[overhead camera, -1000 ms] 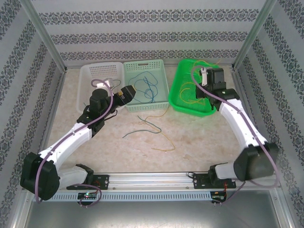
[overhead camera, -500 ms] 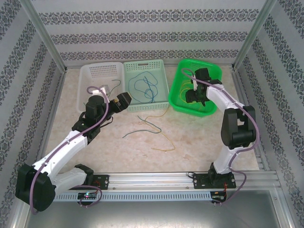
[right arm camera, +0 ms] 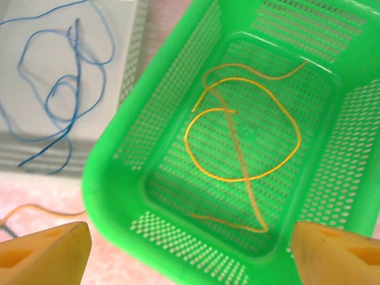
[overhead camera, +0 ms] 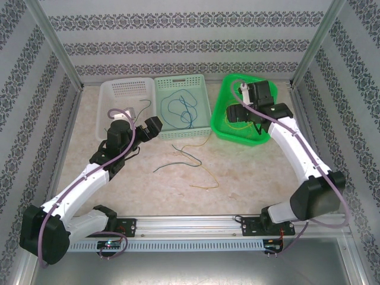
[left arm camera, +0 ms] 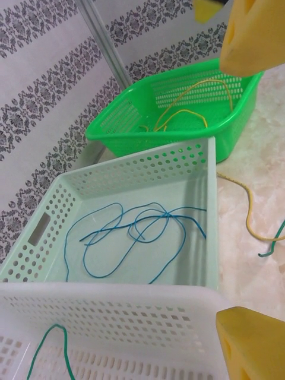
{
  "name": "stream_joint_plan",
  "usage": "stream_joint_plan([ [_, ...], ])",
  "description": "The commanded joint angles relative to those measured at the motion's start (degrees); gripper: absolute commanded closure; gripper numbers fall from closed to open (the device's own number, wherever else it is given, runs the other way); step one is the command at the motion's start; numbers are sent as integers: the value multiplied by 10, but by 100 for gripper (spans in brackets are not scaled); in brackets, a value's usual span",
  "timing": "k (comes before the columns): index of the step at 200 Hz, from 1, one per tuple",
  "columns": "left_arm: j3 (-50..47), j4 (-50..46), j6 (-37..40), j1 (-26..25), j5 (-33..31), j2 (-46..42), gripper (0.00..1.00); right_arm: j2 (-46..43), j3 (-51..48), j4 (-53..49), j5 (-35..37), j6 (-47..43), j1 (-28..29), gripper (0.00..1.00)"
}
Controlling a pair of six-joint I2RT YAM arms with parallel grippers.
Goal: Untangle the cables
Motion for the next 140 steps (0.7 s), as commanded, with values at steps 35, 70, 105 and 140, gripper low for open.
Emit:
stream_joint_plan([
  [35,10,-15,10,12,-9,10,0,-49,-144,-34,-37,38,143,18],
  [70,12,-12,7,12,2,21,0,-40,-211,-13,-106,50,209,19],
  [105,14,-7,2,12,5,26,0,22,-220,-30,-122,57,243,20],
  [140,17,-13,5,13,6,26,0,80,-212,-8,-130,66,255,24],
])
